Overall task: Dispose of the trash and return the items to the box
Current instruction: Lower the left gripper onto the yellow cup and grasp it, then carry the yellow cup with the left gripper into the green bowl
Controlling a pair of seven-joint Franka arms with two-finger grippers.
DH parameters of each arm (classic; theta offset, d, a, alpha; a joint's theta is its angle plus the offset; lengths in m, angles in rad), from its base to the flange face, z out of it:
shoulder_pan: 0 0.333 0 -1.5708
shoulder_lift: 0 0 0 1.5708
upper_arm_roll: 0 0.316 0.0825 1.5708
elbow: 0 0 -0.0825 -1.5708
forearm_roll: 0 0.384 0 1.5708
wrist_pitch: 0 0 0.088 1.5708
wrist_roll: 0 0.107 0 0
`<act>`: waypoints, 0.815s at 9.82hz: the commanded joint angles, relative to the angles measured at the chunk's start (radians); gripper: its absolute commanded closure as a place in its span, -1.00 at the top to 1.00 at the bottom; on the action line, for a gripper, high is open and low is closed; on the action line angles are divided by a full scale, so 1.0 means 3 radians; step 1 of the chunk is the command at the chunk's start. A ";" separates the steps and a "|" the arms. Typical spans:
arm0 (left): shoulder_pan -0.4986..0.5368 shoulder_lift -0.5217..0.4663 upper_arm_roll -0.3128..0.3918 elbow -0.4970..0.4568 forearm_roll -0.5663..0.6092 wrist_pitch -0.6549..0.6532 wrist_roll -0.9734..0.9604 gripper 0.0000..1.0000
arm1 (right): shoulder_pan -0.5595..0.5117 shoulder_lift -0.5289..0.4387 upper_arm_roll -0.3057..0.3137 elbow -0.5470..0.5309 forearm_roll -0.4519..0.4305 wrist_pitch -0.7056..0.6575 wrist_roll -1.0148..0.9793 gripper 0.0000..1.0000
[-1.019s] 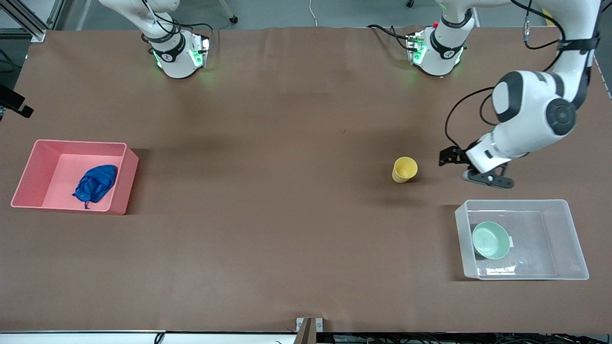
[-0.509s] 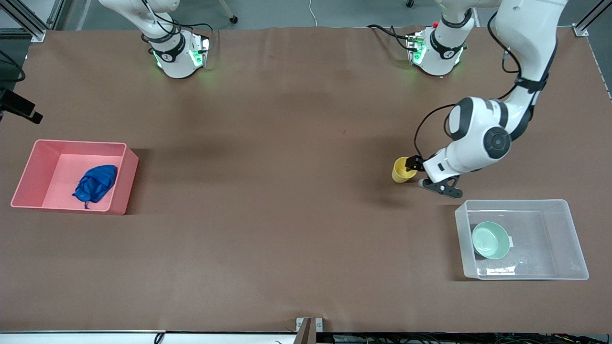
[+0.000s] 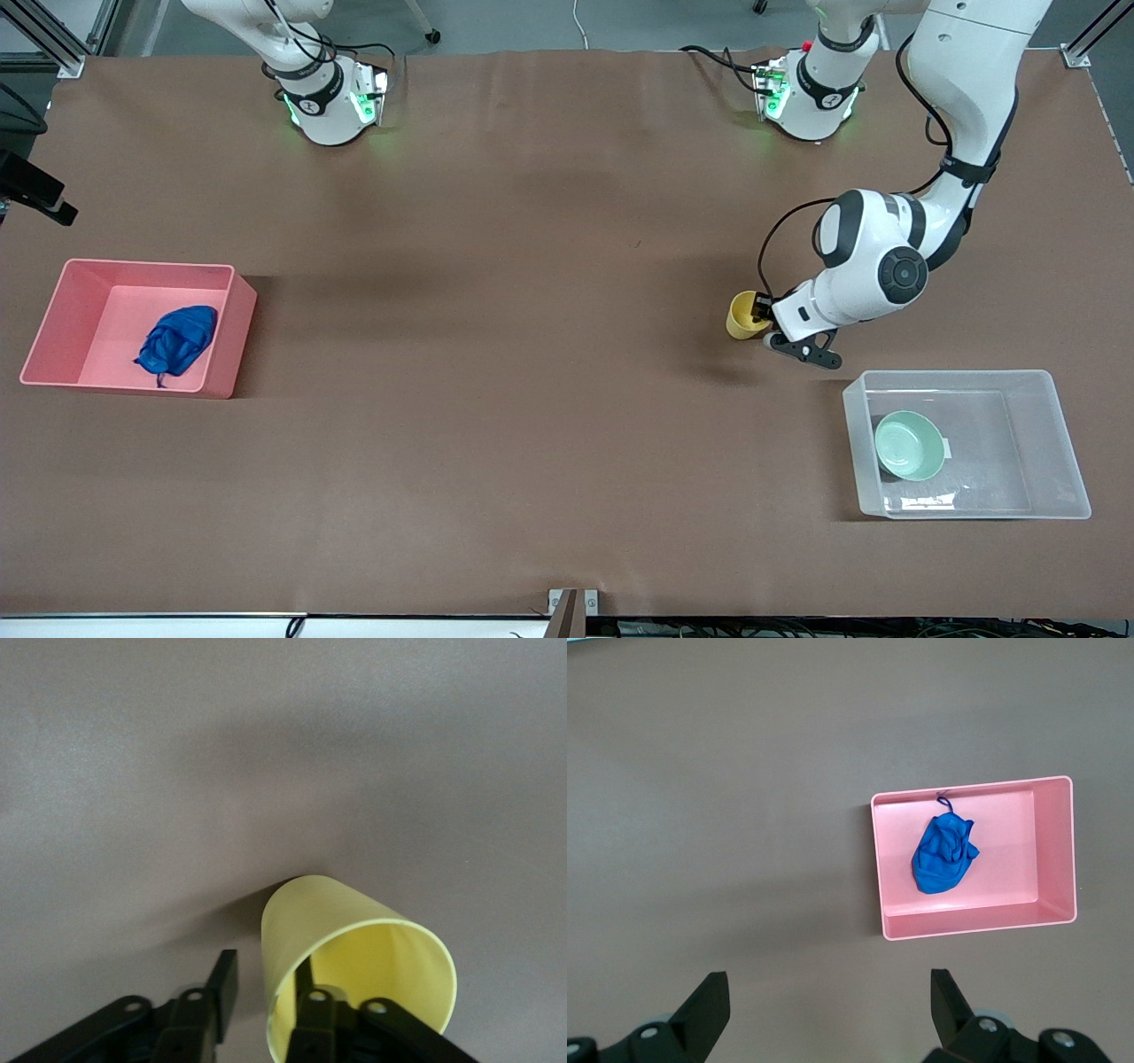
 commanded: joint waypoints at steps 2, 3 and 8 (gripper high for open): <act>0.0012 -0.0041 -0.0011 0.0098 0.0052 -0.0100 0.0120 -0.99 | -0.0037 0.0041 -0.0025 0.0082 -0.0007 -0.0052 -0.0072 1.00; 0.0032 -0.0083 0.0025 0.0301 0.0052 -0.0359 0.0171 -0.99 | -0.0031 0.0041 -0.0025 0.0082 -0.0007 -0.0052 -0.0056 1.00; 0.0043 0.0310 0.0796 0.1875 0.0042 -0.1323 0.0693 -0.99 | -0.0042 0.0046 -0.0030 0.0071 -0.0007 -0.0052 -0.0041 1.00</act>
